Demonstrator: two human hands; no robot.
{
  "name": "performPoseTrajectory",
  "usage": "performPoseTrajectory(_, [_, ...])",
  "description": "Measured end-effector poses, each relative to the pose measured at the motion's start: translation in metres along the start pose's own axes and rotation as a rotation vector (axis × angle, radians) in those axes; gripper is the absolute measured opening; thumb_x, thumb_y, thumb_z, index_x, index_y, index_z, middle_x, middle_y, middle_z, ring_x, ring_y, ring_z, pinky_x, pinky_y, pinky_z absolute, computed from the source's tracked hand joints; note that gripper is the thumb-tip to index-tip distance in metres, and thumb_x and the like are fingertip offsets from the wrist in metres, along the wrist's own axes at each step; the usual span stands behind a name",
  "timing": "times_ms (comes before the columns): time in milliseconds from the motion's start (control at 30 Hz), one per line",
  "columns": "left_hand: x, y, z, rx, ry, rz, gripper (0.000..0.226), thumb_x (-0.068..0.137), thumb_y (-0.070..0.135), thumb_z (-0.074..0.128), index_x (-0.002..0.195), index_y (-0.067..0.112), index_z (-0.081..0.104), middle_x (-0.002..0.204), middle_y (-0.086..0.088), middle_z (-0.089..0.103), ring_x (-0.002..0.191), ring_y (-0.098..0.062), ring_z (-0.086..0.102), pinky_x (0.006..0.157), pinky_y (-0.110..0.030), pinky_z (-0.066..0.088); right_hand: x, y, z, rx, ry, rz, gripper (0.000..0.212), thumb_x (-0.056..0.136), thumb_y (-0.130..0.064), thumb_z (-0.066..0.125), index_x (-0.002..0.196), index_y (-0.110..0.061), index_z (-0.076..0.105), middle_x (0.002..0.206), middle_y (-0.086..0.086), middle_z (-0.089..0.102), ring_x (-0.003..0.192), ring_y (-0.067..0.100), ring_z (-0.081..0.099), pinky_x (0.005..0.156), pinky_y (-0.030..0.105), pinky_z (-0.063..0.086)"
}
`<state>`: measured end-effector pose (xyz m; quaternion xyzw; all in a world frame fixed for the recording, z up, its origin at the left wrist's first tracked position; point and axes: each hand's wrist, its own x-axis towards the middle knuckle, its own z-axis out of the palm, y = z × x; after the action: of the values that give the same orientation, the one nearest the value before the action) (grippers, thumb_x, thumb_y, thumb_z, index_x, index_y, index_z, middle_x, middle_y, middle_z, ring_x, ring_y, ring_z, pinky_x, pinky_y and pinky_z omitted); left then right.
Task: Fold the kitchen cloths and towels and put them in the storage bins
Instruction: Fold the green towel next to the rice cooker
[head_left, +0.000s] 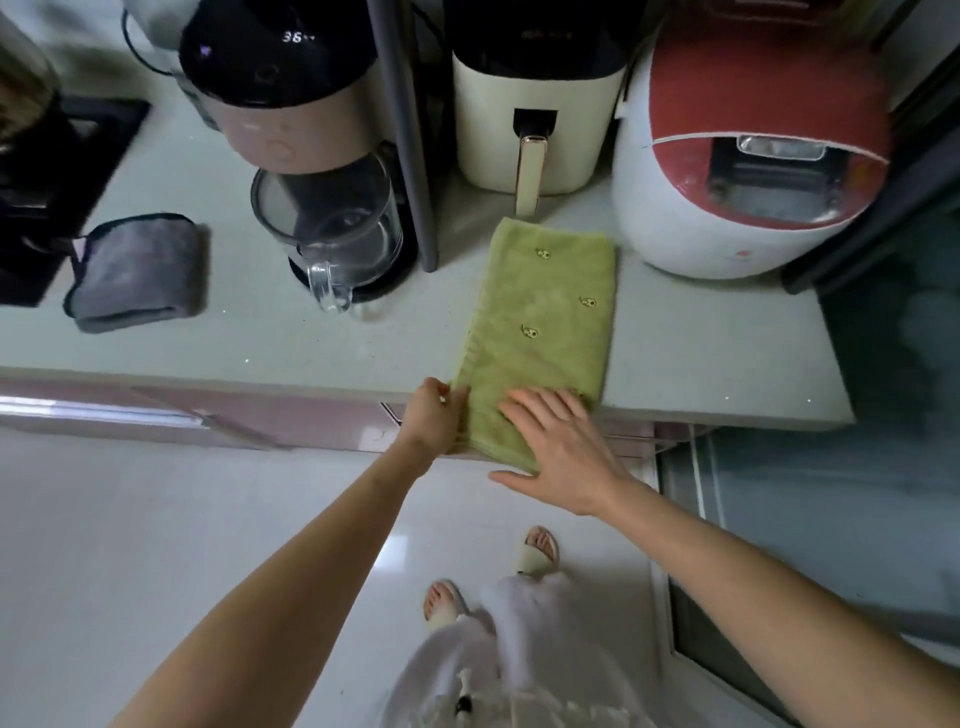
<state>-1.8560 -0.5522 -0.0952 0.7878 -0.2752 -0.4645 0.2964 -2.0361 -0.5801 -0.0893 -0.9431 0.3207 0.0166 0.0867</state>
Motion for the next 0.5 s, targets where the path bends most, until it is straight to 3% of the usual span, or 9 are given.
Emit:
performPoseTrajectory(100, [-0.008, -0.005, 0.003, 0.038, 0.012, 0.028, 0.033, 0.098, 0.032, 0.048, 0.114, 0.003, 0.049, 0.102, -0.011, 0.055, 0.088, -0.023, 0.051, 0.072, -0.03, 0.041, -0.02, -0.023, 0.017, -0.027, 0.045, 0.137, 0.081, 0.074, -0.065, 0.055, 0.134, -0.012, 0.045, 0.138, 0.007, 0.048, 0.129, 0.026, 0.043, 0.109, 0.039, 0.023])
performPoseTrajectory(200, [-0.015, -0.004, 0.005, -0.058, 0.001, 0.026, 0.027, 0.095, 0.032, 0.052, 0.104, 0.007, 0.047, 0.095, -0.009, 0.056, 0.085, -0.024, 0.054, 0.083, -0.041, 0.052, -0.022, -0.041, 0.028, -0.034, 0.094, 0.307, 0.083, 0.071, -0.055, 0.067, 0.136, -0.009, 0.042, 0.141, 0.01, 0.046, 0.133, 0.028, 0.041, 0.111, 0.041, 0.022])
performPoseTrajectory(300, [-0.02, -0.003, 0.005, -0.154, -0.022, -0.002, 0.025, 0.091, 0.03, 0.06, 0.095, 0.011, 0.045, 0.087, -0.011, 0.056, 0.077, -0.024, 0.055, 0.083, -0.053, 0.054, -0.016, -0.048, 0.029, 0.008, 0.135, 0.418, 0.067, 0.077, -0.032, 0.065, 0.135, -0.01, 0.041, 0.139, 0.01, 0.049, 0.131, 0.027, 0.045, 0.11, 0.043, 0.029])
performPoseTrajectory(367, [-0.023, -0.008, 0.0, -0.175, 0.005, -0.009, 0.027, 0.087, 0.025, 0.067, 0.089, 0.015, 0.042, 0.088, -0.012, 0.056, 0.074, -0.024, 0.057, 0.079, -0.053, 0.055, -0.017, -0.046, 0.028, 0.058, 0.193, 0.405, 0.046, 0.078, -0.006, 0.049, 0.124, -0.008, 0.053, 0.127, 0.01, 0.059, 0.119, 0.028, 0.057, 0.101, 0.041, 0.043])
performPoseTrajectory(433, [-0.028, -0.016, -0.007, -0.193, 0.017, 0.008, 0.036, 0.083, 0.017, 0.071, 0.094, 0.015, 0.037, 0.09, -0.011, 0.056, 0.07, -0.024, 0.057, 0.074, -0.05, 0.057, -0.025, -0.039, 0.026, 0.055, 0.201, 0.351, 0.049, 0.073, 0.0, 0.034, 0.112, -0.006, 0.063, 0.117, 0.013, 0.066, 0.108, 0.03, 0.064, 0.09, 0.039, 0.052])
performPoseTrajectory(500, [-0.033, -0.025, -0.013, -0.138, 0.011, 0.09, 0.043, 0.083, 0.01, 0.07, 0.105, 0.014, 0.033, 0.09, -0.009, 0.055, 0.071, -0.024, 0.056, 0.07, -0.042, 0.055, -0.035, -0.029, 0.028, -0.013, 0.142, 0.261, 0.054, 0.068, 0.008, 0.04, 0.115, -0.005, 0.063, 0.122, 0.019, 0.063, 0.111, 0.035, 0.062, 0.092, 0.046, 0.05])
